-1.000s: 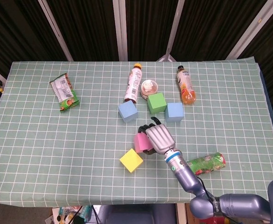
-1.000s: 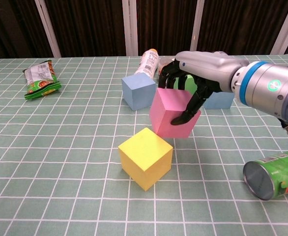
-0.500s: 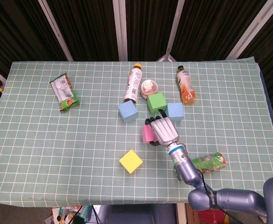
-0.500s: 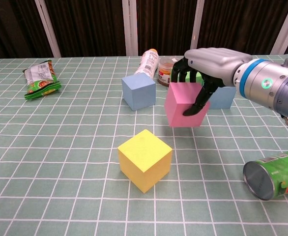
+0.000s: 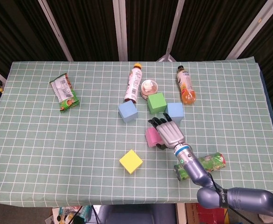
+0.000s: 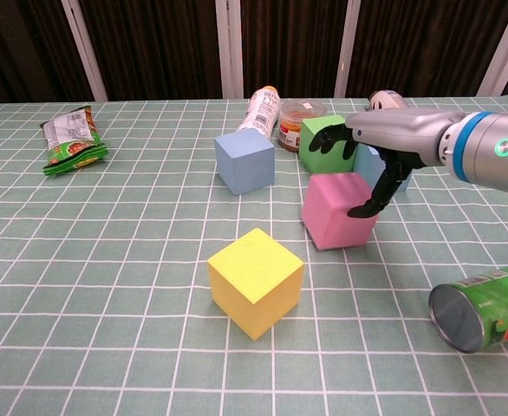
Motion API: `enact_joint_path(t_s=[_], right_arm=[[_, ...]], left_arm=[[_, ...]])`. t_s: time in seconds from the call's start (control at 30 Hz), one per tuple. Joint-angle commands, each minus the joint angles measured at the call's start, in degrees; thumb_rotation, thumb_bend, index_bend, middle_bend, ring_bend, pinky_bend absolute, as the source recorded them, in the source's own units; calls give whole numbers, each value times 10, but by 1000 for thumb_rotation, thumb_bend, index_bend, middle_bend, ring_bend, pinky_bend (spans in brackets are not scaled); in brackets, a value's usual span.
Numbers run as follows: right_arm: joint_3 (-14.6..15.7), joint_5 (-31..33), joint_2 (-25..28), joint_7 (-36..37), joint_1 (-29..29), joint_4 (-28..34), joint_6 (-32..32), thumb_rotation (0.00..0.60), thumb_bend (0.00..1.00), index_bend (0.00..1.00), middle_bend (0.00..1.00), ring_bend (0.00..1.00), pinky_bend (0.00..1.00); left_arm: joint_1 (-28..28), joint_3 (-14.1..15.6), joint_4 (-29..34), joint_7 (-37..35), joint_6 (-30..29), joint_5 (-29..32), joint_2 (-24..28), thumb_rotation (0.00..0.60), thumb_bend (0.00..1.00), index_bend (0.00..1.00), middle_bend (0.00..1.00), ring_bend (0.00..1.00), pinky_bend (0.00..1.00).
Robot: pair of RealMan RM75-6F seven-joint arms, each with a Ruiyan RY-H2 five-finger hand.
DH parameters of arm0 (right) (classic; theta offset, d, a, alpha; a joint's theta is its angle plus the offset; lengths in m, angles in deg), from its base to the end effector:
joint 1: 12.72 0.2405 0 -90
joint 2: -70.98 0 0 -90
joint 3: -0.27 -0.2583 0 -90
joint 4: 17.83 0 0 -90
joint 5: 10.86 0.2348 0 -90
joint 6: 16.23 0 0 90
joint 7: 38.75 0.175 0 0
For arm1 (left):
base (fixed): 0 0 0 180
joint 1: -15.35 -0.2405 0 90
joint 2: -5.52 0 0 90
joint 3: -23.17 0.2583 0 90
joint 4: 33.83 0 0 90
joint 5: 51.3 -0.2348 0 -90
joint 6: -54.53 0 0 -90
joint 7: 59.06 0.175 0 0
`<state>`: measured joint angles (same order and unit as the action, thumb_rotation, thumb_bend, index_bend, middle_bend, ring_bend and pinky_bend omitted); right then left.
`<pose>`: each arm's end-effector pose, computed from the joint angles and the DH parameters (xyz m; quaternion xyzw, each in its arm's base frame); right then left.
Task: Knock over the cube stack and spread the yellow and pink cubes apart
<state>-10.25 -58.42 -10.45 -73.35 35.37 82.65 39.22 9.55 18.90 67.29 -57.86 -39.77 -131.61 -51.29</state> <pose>-0.1007 -0.3634 -0.0332 0.7675 -0.3786 0.3222 0.4048 -0.3367 0.1549 0.1987 -0.4929 -0.4003 -0.3647 0.6810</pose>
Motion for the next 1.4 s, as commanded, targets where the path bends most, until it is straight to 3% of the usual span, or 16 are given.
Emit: enact_joint_path(t_s=[0.03, 0.27, 0.47, 0.6, 0.8, 0.9, 1.17, 1.4], right_arm=[[6, 16, 20, -15, 7, 23, -4, 600, 232, 31, 43, 104, 0], [6, 16, 52, -42, 7, 73, 45, 600, 228, 6, 21, 77, 0], [4, -34, 79, -3, -38, 85, 127, 600, 228, 6, 22, 85, 0], [17, -84, 118, 109, -99, 33, 153, 600, 228, 13, 22, 114, 0], [40, -184, 154, 355, -209, -70, 206, 600, 228, 41, 23, 128, 0], [63, -236, 160, 417, -252, -99, 246, 600, 228, 51, 23, 129, 0], [118, -342, 157, 448, -336, -120, 343, 600, 228, 55, 23, 129, 0], [154, -412, 132, 442, -375, -162, 376, 600, 228, 57, 23, 129, 0]], left_arm=[[-1, 0, 0, -2, 0, 0, 1, 600, 150, 177, 30, 0, 0], [-1, -1, -1, -7, 1, 2, 2, 600, 150, 176, 30, 0, 0], [-3, -1, -3, -18, -2, -1, 6, 600, 150, 177, 30, 0, 0], [-4, -1, -5, -28, -3, -1, 9, 600, 150, 177, 30, 0, 0], [0, 1, -5, -21, 2, -6, 6, 600, 150, 176, 30, 0, 0], [1, 3, -3, -12, 4, -9, 3, 600, 150, 177, 30, 0, 0], [0, 11, 0, -14, 2, -26, 4, 600, 151, 177, 30, 0, 0], [-3, 10, -8, -31, -7, -33, 6, 600, 150, 176, 30, 0, 0]])
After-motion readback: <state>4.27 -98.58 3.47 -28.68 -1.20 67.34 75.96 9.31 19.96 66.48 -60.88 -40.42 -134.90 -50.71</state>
